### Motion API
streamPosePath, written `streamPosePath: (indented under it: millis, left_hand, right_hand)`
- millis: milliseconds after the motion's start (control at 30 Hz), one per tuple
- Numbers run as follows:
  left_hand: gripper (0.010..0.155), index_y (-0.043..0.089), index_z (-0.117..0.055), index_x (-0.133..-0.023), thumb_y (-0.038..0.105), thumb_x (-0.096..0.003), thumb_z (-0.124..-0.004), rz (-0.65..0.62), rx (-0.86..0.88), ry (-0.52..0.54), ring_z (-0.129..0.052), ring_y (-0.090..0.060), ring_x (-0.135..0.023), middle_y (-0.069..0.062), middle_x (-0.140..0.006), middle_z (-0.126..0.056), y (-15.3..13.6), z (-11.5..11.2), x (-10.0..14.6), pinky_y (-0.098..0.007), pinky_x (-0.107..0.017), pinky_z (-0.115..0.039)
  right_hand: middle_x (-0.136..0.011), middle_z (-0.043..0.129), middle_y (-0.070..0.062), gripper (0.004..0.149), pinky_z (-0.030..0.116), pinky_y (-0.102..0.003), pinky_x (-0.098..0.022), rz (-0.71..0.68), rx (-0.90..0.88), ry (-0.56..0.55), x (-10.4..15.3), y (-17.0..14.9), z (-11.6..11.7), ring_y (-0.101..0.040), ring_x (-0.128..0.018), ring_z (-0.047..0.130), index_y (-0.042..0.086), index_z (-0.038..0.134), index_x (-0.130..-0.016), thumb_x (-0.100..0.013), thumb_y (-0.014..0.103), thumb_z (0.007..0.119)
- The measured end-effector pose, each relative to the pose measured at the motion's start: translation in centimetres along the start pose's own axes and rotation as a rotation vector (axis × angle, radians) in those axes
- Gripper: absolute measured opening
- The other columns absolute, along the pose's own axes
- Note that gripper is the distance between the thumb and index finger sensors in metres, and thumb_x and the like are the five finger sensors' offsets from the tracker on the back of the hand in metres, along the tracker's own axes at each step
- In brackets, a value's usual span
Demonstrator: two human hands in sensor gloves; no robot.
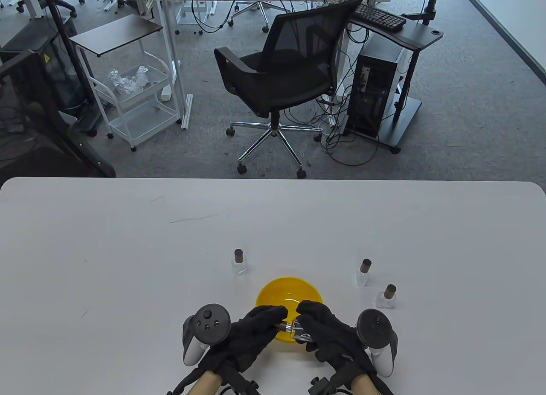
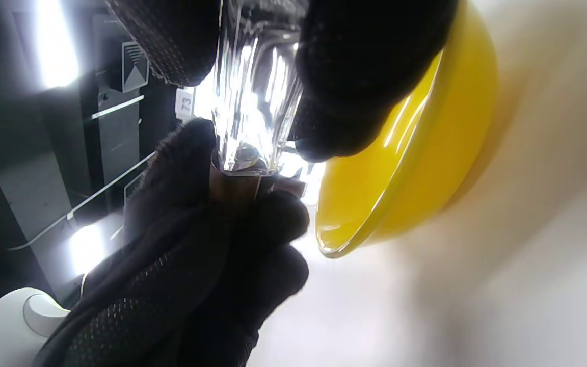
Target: Assemble perfume bottles from components
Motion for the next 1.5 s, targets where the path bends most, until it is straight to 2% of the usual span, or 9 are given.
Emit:
streamPosePath:
  millis: [133,233,300,400,633,733,900,1067,1500]
  left_hand:
    - [0.051,0.027,-0.069,-0.106,0.02,-0.0547,-0.073,-0.032,0.021,0.051,-0.088,-0.034,-0.084,-0.016,-0.11,-0.063,0.7,-0.1,0.3,-0.04,-0.061,-0.083]
    - [0.061,0.025,-0.061,-0.111,0.033,-0.0533,-0.079,-0.044,-0.039,0.028,-0.081,-0.038,-0.089,-0.019,-0.114,-0.053,1.1,-0.7,0.4,-0.042,-0.064,-0.079]
    - [0.073,0.023,-0.053,-0.114,0.044,-0.0497,-0.083,-0.056,-0.08,-0.006,-0.074,-0.041,-0.093,-0.021,-0.116,-0.045,1.3,-1.3,0.4,-0.044,-0.066,-0.075]
    - [0.087,0.022,-0.044,-0.116,0.051,-0.0456,-0.085,-0.06,-0.122,-0.071,-0.061,-0.047,-0.099,-0.025,-0.117,-0.031,1.6,-2.2,0.3,-0.05,-0.071,-0.066]
    - [0.105,0.022,-0.022,-0.117,0.055,-0.0425,-0.088,-0.03,-0.267,-0.205,-0.044,-0.052,-0.103,-0.027,-0.114,-0.005,1.4,-3.9,0.1,-0.056,-0.076,-0.055]
    - [0.104,0.021,-0.021,-0.117,0.055,-0.0439,-0.086,-0.027,-0.306,-0.192,-0.044,-0.051,-0.103,-0.026,-0.114,-0.005,1.6,-4.1,0.0,-0.055,-0.075,-0.055]
    - [0.098,0.02,-0.028,-0.117,0.055,-0.0456,-0.085,-0.058,-0.334,-0.104,-0.049,-0.049,-0.101,-0.026,-0.113,-0.016,2.2,-3.8,0.1,-0.054,-0.075,-0.055]
    - [0.093,0.02,-0.032,-0.116,0.054,-0.0465,-0.084,-0.075,-0.328,-0.115,-0.05,-0.048,-0.097,-0.028,-0.111,-0.018,2.7,-3.7,-0.1,-0.056,-0.075,-0.053]
    - [0.09,0.018,-0.029,-0.112,0.055,-0.0476,-0.079,-0.137,-0.548,-0.083,-0.05,-0.047,-0.095,-0.03,-0.107,-0.017,4.9,-4.6,-0.3,-0.057,-0.076,-0.052]
  right_hand:
    - [-0.089,0.085,-0.019,0.054,0.087,-0.034,-0.037,0.017,-0.144,0.103,-0.1,-0.2,1.2,-0.036,-0.061,0.096,0.001,0.055,-0.106,-0.063,0.031,0.069]
    - [-0.092,0.082,-0.021,0.055,0.087,-0.035,-0.039,0.013,-0.162,0.148,-0.2,-0.1,2.1,-0.037,-0.064,0.095,0.0,0.052,-0.107,-0.063,0.029,0.069]
    - [-0.094,0.08,-0.022,0.056,0.087,-0.036,-0.041,0.016,-0.175,0.171,-0.2,-0.2,2.7,-0.037,-0.066,0.094,-0.001,0.05,-0.108,-0.063,0.028,0.068]
    - [-0.095,0.078,-0.023,0.057,0.087,-0.037,-0.042,0.026,-0.212,0.191,-0.2,-0.3,3.2,-0.038,-0.068,0.093,-0.003,0.047,-0.108,-0.064,0.027,0.068]
    - [-0.095,0.077,-0.025,0.061,0.087,-0.035,-0.041,0.029,-0.193,0.196,-0.2,-0.2,3.8,-0.036,-0.069,0.093,-0.006,0.043,-0.108,-0.063,0.027,0.067]
    - [-0.096,0.076,-0.024,0.061,0.086,-0.037,-0.043,0.027,-0.174,0.182,-0.2,-0.1,3.7,-0.037,-0.07,0.093,-0.006,0.043,-0.108,-0.063,0.027,0.067]
    - [-0.097,0.077,-0.023,0.062,0.085,-0.038,-0.045,0.016,-0.178,0.193,-0.2,0.1,3.7,-0.036,-0.072,0.092,-0.006,0.043,-0.108,-0.064,0.028,0.068]
    - [-0.097,0.077,-0.023,0.062,0.085,-0.037,-0.044,0.011,-0.212,0.21,-0.2,0.3,3.8,-0.036,-0.071,0.092,-0.007,0.042,-0.108,-0.064,0.029,0.067]
    - [-0.095,0.078,-0.021,0.062,0.085,-0.038,-0.047,-0.033,-0.235,0.189,-0.1,0.9,3.0,-0.034,-0.072,0.092,-0.006,0.044,-0.108,-0.063,0.029,0.07]
Point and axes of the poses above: the tracker on the back of each hand, its own y axis roughly to the thumb side, its own x axis roughly from the fingertips to the wrist, z = x × y, the point moved 4 cm from there along -x, roughly from the wrist to the fingertips
